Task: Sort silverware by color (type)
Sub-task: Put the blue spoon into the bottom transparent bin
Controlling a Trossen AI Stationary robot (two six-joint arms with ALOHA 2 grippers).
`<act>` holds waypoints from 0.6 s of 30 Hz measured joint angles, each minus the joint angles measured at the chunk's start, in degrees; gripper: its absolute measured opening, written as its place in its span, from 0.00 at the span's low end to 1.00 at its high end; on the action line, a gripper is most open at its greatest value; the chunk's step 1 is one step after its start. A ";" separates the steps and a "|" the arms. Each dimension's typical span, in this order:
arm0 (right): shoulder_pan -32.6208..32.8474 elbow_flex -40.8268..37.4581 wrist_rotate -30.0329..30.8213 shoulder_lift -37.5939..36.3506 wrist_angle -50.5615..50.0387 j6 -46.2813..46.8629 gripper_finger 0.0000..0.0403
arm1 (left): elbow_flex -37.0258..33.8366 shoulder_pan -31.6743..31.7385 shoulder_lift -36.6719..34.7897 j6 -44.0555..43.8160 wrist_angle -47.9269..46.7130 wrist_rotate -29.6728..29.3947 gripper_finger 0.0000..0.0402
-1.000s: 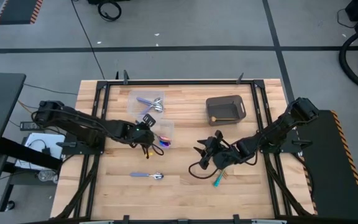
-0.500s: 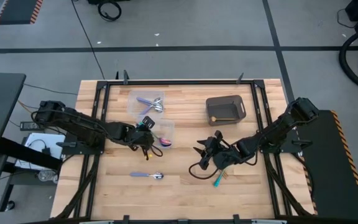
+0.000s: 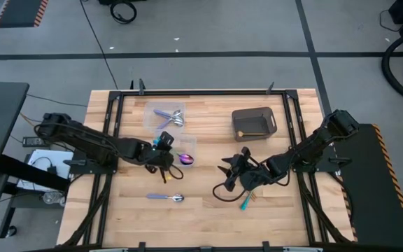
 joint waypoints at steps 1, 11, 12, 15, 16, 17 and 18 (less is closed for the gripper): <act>0.00 0.00 -0.44 0.00 -0.11 -0.04 0.43 | 0.46 0.04 -0.32 -0.86 -0.68 0.09 0.34; -0.01 0.02 -13.46 0.00 -4.18 -4.47 0.41 | 2.10 0.13 -4.04 -10.53 4.14 8.14 0.34; -0.08 0.11 -14.34 0.00 -5.09 -4.30 0.40 | 2.10 0.13 -4.29 -10.87 4.15 8.21 0.34; -0.39 1.56 -16.28 0.00 -9.60 -3.60 0.40 | 2.12 0.68 -4.42 -12.09 2.00 7.30 0.34; -0.42 2.22 -16.24 0.00 -11.02 -3.30 0.39 | 2.12 1.14 -4.42 -12.54 0.10 7.05 0.34; -0.42 2.88 -16.10 0.00 -12.05 -3.19 0.39 | 2.12 1.83 -4.39 -13.53 -1.75 7.01 0.34; -0.42 3.40 -15.87 0.00 -12.67 -3.30 0.39 | 2.12 2.70 -4.39 -14.59 -3.46 7.22 0.34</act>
